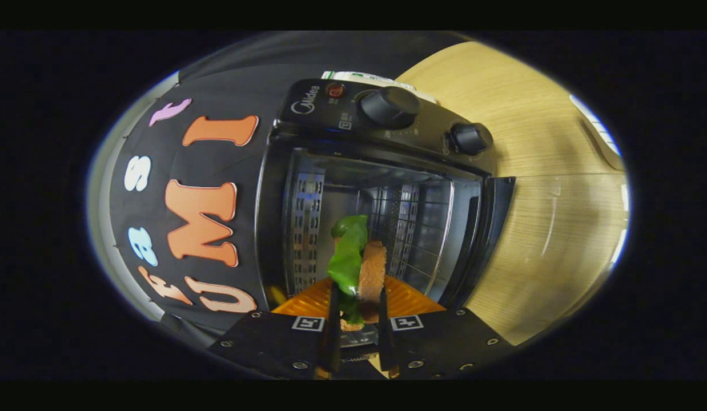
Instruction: Open the toaster oven, put the food inside, and close the toaster oven door.
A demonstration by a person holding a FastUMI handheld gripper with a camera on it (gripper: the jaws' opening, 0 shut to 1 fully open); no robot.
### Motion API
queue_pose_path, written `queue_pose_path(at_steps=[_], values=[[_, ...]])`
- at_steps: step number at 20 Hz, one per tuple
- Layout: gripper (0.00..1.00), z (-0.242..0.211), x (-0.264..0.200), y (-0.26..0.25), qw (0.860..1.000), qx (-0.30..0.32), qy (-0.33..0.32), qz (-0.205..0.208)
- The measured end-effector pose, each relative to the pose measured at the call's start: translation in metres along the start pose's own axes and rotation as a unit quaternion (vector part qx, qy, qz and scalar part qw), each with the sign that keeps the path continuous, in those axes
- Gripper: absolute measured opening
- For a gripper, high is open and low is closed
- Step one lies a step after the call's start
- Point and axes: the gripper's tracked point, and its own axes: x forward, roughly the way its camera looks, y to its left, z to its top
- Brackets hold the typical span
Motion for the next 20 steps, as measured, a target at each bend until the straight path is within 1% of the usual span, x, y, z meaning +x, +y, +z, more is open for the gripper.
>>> queue_pose_path(at_steps=[2,3,4,5,6,8,9,10,11,12,16,18,20], values=[[0.33,-0.004,0.000,-0.012,1.000,0.001,0.003,-0.030],[0.35,-0.007,0.000,-0.009,1.000,0.009,0.010,-0.020],[0.41,-0.006,-0.003,-0.006,1.000,0.011,0.010,-0.014],[0.45,-0.006,-0.005,-0.012,1.000,0.002,0.001,-0.028],[0.62,-0.004,-0.002,-0.014,1.000,-0.001,-0.008,-0.027],[0.74,0.000,-0.013,-0.015,0.999,0.014,-0.019,-0.036],[0.77,0.002,-0.017,-0.019,0.998,0.018,-0.027,-0.049],[0.85,0.004,-0.020,-0.021,0.998,0.013,-0.034,-0.058],[0.89,0.004,-0.022,-0.025,0.997,0.005,-0.042,-0.069],[0.96,0.006,-0.023,-0.028,0.996,0.002,-0.047,-0.079],[0.98,0.007,-0.028,-0.025,0.994,0.016,-0.054,-0.089],[0.98,0.011,-0.033,-0.029,0.992,-0.011,-0.066,-0.110],[0.98,0.012,-0.031,-0.030,0.990,-0.036,-0.066,-0.121]])
